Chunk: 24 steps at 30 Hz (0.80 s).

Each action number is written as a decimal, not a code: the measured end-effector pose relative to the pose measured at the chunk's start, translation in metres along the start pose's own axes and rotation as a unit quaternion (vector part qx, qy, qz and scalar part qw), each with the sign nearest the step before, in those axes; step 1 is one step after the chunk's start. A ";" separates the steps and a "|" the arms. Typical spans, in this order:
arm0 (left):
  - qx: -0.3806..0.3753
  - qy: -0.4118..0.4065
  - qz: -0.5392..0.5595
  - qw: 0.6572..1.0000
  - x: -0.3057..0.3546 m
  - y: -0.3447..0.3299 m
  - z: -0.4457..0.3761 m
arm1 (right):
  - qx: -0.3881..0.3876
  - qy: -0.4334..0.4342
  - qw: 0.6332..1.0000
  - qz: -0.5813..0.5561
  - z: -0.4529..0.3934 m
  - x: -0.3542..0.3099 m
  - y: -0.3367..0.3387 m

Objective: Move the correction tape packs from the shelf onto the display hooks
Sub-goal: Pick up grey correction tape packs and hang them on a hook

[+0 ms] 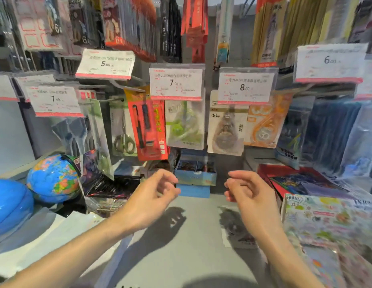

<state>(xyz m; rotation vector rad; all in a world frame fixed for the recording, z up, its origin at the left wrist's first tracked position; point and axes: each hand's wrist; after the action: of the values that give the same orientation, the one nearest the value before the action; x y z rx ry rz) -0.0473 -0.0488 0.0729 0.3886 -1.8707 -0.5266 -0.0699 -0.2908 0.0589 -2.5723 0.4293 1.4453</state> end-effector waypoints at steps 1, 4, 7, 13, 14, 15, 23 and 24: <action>-0.026 0.003 -0.015 1.000 -0.008 -0.006 -0.005 | 0.001 -0.006 1.000 0.021 0.007 0.007 0.001; -0.095 -0.006 -0.070 0.993 -0.028 -0.027 -0.026 | -0.002 -0.034 0.995 0.096 0.024 0.030 -0.001; -0.170 -0.012 -0.104 0.980 -0.040 -0.051 -0.053 | -0.003 -0.072 0.981 0.178 0.032 0.051 -0.006; -0.261 -0.073 -0.145 0.952 -0.059 -0.115 -0.105 | -0.039 -0.122 0.901 0.414 0.035 0.077 -0.006; -0.272 -0.082 -0.147 0.947 -0.062 -0.125 -0.110 | -0.051 -0.127 0.884 0.446 0.036 0.081 -0.005; -0.281 -0.089 -0.148 0.944 -0.065 -0.136 -0.115 | -0.058 -0.132 0.872 0.468 0.038 0.085 -0.004; -0.277 -0.118 -0.211 0.930 -0.087 -0.178 -0.138 | -0.085 -0.180 0.827 0.526 0.033 0.103 -0.008; -0.277 -0.119 -0.209 0.930 -0.090 -0.179 -0.139 | -0.084 -0.183 0.825 0.529 0.031 0.104 -0.009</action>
<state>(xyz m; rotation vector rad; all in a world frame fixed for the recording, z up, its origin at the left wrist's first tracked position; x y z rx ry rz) 0.1167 -0.1788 -0.0520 0.3506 -1.7689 -1.4071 -0.0408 -0.2919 -0.0464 -2.0532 1.9263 2.2719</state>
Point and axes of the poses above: each hand's wrist, its own z-axis away from the middle knuckle, its own y-axis out of the back of the hand, x = y × z, and after that the axes turned 5 degrees about y, right-handed
